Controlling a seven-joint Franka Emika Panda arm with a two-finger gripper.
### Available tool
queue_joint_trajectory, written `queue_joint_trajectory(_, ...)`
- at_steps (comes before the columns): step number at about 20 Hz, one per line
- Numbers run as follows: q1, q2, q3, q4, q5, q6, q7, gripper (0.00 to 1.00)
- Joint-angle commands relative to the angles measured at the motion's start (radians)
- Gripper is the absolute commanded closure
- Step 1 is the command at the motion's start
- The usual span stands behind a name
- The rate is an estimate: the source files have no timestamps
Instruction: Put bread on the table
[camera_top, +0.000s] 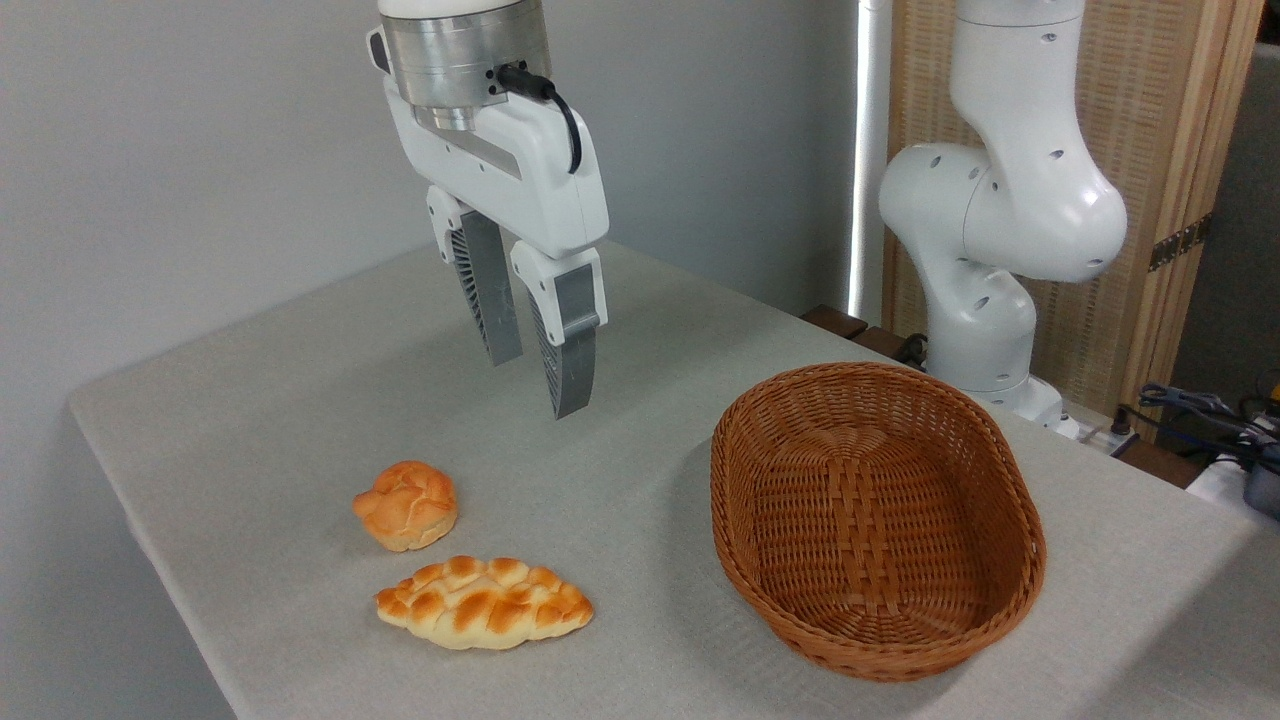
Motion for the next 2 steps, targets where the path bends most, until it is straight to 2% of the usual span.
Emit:
queue_joint_trajectory(1,-0.004,-0.005,0.020,0.006,0.012,-0.012,0.012,0.00)
queue_joint_trajectory(2,-0.003,-0.005,0.026,0.006,0.006,-0.012,0.012,0.00)
